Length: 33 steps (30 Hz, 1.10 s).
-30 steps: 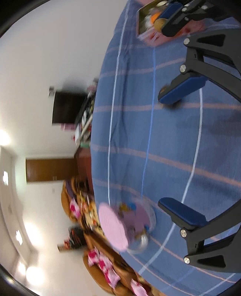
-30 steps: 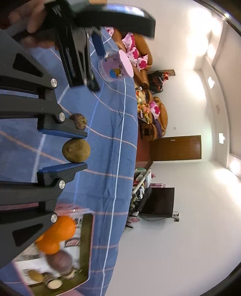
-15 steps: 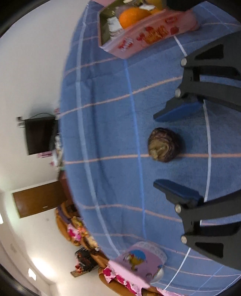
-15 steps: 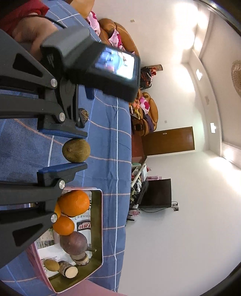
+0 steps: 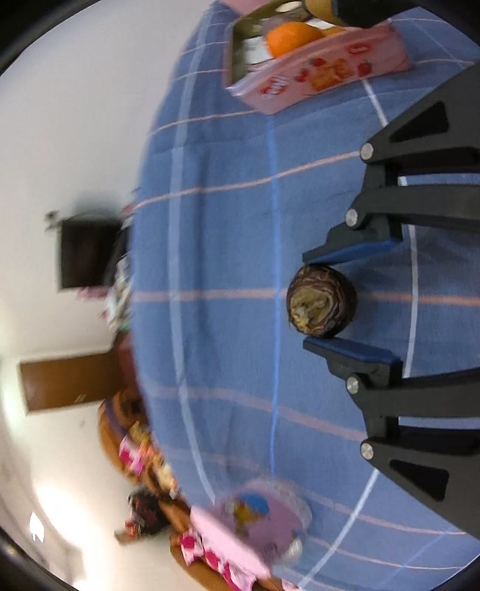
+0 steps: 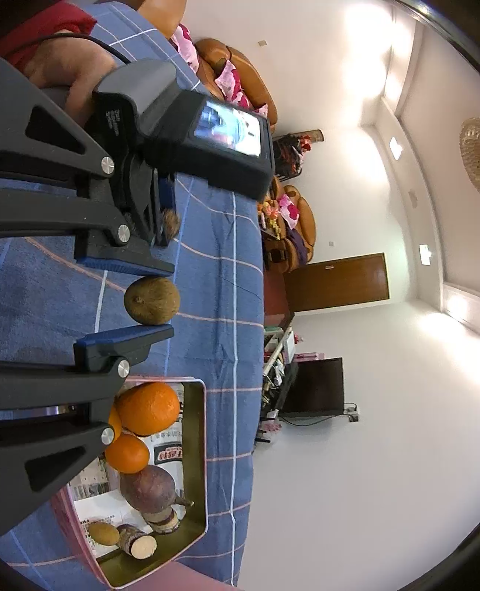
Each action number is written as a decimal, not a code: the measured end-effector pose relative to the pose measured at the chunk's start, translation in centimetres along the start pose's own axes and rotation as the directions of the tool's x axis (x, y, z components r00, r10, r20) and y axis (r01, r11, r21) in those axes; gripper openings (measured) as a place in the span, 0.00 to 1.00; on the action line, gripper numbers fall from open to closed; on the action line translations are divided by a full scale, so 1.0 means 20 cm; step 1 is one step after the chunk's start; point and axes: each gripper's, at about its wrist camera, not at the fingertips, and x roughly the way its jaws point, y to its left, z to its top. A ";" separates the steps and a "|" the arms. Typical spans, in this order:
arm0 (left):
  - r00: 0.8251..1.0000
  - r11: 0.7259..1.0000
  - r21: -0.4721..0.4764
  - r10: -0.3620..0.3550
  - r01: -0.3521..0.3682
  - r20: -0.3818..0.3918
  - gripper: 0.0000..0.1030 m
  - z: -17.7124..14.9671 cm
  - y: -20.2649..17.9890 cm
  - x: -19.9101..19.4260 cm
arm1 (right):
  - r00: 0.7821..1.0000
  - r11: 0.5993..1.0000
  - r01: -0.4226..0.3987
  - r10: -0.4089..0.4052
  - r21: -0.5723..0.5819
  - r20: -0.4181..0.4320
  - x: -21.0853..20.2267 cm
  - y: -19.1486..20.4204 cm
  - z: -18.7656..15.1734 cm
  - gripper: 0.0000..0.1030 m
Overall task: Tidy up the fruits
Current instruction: 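Grasp the small yellow-brown fruit with the right tool while the left tool grasps the brown round pastry, then carry the yellow-brown fruit and brown pastry over the tin box with both tools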
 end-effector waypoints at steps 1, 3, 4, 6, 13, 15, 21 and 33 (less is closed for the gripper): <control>0.999 1.000 -0.011 0.017 -0.016 0.034 0.40 -0.01 0.01 -0.04 | 1.000 1.000 0.006 -0.006 -0.005 0.013 -0.01 0.01 0.00 0.27; 0.994 0.998 -0.024 0.060 -0.057 0.096 0.40 -0.02 0.03 -0.10 | 0.999 1.000 0.016 -0.015 -0.021 0.045 -0.03 0.02 0.00 0.27; 0.989 0.996 -0.030 0.086 -0.083 0.123 0.40 -0.03 0.03 -0.13 | 0.998 0.999 0.020 -0.018 -0.030 0.056 -0.04 0.02 0.00 0.27; 0.978 0.992 -0.033 0.124 -0.121 0.169 0.40 -0.05 0.03 -0.19 | 0.997 0.998 0.032 -0.028 -0.052 0.077 -0.06 0.04 0.00 0.27; 0.963 0.986 -0.059 0.165 -0.156 0.215 0.40 -0.12 0.04 -0.30 | 0.995 0.996 0.046 -0.039 -0.074 0.092 -0.06 0.05 0.00 0.27; 0.959 0.984 -0.076 0.175 -0.161 0.222 0.40 -0.13 0.04 -0.31 | 0.995 0.996 0.050 -0.043 -0.077 0.094 -0.07 0.06 -0.01 0.27; 0.950 0.981 -0.098 0.188 -0.169 0.248 0.40 -0.20 0.03 -0.38 | 0.994 0.994 0.055 -0.046 -0.091 0.099 -0.10 0.08 -0.03 0.27; 0.947 0.983 -0.092 0.180 -0.161 0.267 0.40 -0.26 -0.03 -0.45 | 0.995 0.995 0.051 -0.043 -0.084 0.090 -0.20 0.06 -0.08 0.27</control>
